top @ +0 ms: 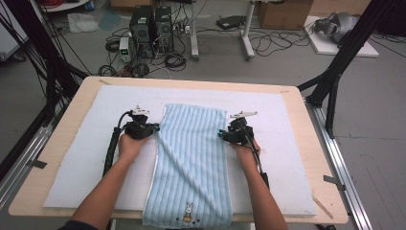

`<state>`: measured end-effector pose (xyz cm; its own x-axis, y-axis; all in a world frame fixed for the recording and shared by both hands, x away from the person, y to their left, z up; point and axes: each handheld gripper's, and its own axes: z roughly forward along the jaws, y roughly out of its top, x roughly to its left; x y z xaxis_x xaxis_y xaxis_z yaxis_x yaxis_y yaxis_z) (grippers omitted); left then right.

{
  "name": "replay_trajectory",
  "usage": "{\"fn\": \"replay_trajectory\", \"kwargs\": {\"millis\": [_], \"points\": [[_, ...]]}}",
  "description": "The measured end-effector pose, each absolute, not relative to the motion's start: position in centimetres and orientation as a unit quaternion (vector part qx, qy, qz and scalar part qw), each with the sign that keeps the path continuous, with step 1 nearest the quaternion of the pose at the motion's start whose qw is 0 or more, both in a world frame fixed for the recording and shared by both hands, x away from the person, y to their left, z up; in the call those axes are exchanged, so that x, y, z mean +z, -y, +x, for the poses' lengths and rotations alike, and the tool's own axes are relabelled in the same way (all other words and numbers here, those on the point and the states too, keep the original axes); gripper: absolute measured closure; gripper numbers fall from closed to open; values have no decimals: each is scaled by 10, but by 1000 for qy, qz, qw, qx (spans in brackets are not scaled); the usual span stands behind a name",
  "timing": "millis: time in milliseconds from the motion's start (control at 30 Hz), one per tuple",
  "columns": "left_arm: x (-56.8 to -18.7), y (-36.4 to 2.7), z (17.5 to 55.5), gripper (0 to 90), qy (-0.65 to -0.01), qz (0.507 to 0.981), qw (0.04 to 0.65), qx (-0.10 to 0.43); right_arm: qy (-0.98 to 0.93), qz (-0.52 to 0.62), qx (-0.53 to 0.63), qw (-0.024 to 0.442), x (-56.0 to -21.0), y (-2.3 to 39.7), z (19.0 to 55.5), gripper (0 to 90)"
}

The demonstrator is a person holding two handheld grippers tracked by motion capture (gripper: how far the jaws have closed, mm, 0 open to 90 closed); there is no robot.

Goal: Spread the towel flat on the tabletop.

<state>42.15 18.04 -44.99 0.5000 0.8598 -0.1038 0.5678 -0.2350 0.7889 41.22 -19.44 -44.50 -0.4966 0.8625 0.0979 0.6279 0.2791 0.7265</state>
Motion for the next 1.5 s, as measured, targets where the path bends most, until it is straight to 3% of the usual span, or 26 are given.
{"fn": "replay_trajectory", "kwargs": {"millis": [167,233,300,367,567,600,667,700,733,800,1000,1233,1400,1500], "points": [[-451,-194,426,878,-488,749,407,187,-780,471,384,147,-444,182,413,545],[-451,-196,427,878,-491,746,408,186,-793,458,373,151,-446,174,414,635],[-451,-196,428,878,-493,745,409,187,-800,446,368,161,-445,170,417,830],[-451,-196,431,878,-495,744,407,188,-802,445,365,162,-445,168,421,862],[-451,-193,439,867,-505,736,410,187,-788,466,339,217,-443,162,435,870],[-451,-190,438,837,-500,739,408,193,-782,471,336,233,-443,162,438,870],[-451,-190,438,662,-503,737,406,197,-765,486,338,252,-443,162,440,866],[-451,-191,438,662,-509,733,408,192,-765,486,338,252,-443,162,440,866],[-451,-193,437,546,-514,728,416,179,-760,493,343,246,-444,164,441,833],[-449,-199,430,497,-509,731,419,175,-759,492,353,239,-443,166,439,778],[-449,-209,408,467,-492,735,439,156,-757,470,399,216,-430,179,421,676],[-447,-212,381,462,-468,743,460,135,-784,438,400,183,-426,187,389,636],[-450,-212,362,465,-457,747,465,133,-799,432,386,161,-433,183,369,653],[-451,-213,357,465,-458,747,463,130,-810,433,366,151,-444,179,365,743]]}}
